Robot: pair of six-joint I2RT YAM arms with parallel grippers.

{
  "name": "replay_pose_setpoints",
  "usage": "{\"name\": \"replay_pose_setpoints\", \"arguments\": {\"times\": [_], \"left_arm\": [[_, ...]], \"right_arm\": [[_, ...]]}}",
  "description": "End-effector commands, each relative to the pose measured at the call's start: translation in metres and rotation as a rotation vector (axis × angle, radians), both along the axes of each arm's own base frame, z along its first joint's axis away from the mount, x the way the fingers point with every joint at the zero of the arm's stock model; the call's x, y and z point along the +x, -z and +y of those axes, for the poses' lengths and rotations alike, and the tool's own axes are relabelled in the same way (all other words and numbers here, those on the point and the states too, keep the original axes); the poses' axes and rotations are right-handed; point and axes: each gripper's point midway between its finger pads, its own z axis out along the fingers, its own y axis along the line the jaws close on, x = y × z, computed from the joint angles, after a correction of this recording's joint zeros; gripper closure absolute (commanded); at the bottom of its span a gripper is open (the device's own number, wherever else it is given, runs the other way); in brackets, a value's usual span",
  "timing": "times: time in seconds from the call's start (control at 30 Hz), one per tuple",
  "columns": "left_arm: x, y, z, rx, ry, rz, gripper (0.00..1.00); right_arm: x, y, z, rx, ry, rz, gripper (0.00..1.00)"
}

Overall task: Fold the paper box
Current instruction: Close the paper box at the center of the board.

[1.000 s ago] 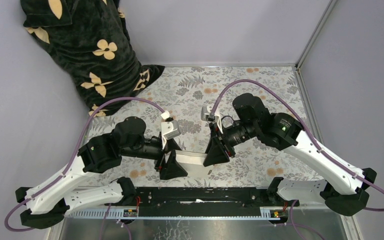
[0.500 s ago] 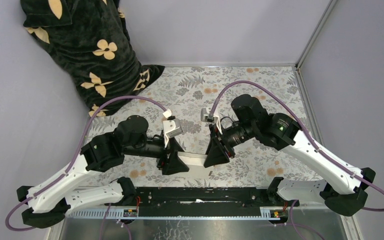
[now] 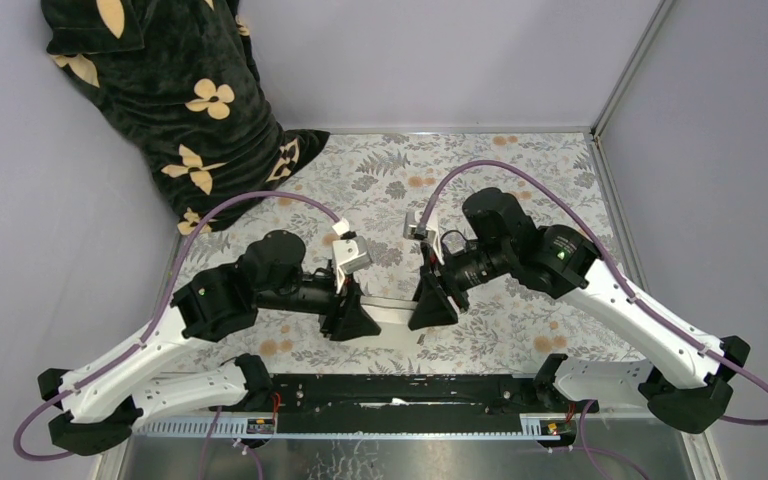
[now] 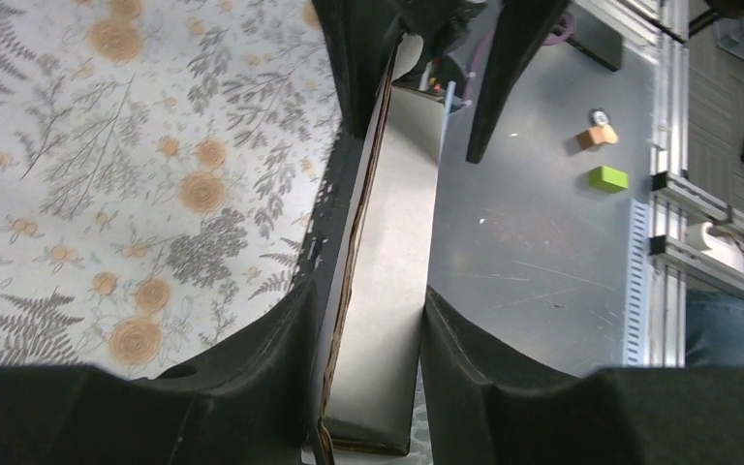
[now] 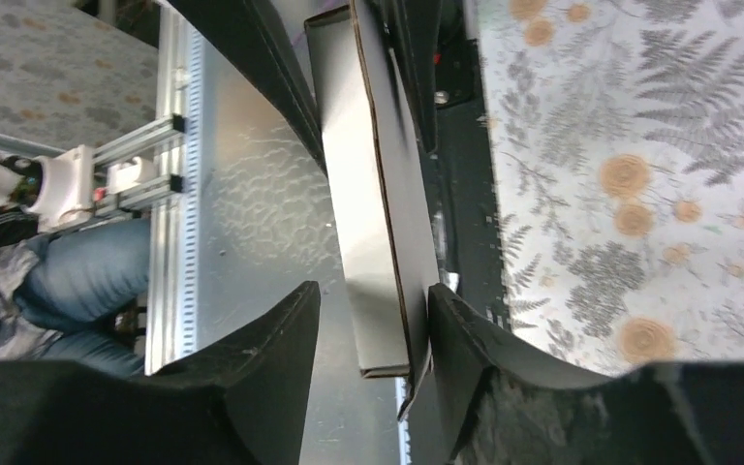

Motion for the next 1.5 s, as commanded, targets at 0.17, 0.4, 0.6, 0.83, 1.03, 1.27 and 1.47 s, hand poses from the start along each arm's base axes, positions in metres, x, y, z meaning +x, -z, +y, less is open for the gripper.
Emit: {"name": "replay_pose_setpoints", "arguments": {"times": [0.17, 0.4, 0.6, 0.83, 1.03, 1.27, 1.47], "left_arm": [[0.037, 0.032, -0.004, 0.027, -0.164, -0.048, 0.52], [0.059, 0.060, -0.011, -0.025, -0.314, -0.022, 0.52], [0.074, 0.057, -0.016, -0.123, -0.404, -0.022, 0.54], [0.098, 0.051, -0.042, -0.238, -0.477, -0.027, 0.54], [0.107, 0.095, -0.050, -0.313, -0.506, -0.074, 0.55], [0.091, 0.155, -0.036, -0.330, -0.474, -0.094, 0.54], [0.077, 0.172, -0.022, -0.328, -0.479, -0.062, 0.54]], "right_arm": [[0.073, 0.009, -0.026, -0.116, 0.383, -0.147, 0.32], [0.125, 0.067, -0.069, -0.250, 0.847, -0.189, 0.36], [0.127, 0.134, -0.073, -0.291, 0.910, -0.135, 0.36], [0.137, 0.161, -0.084, -0.366, 0.974, -0.157, 0.36], [0.159, 0.152, -0.104, -0.287, 1.114, -0.165, 0.41], [0.172, 0.155, -0.099, -0.253, 1.095, -0.161, 0.49], [0.156, 0.169, -0.069, -0.197, 0.898, -0.113, 0.53]]}}
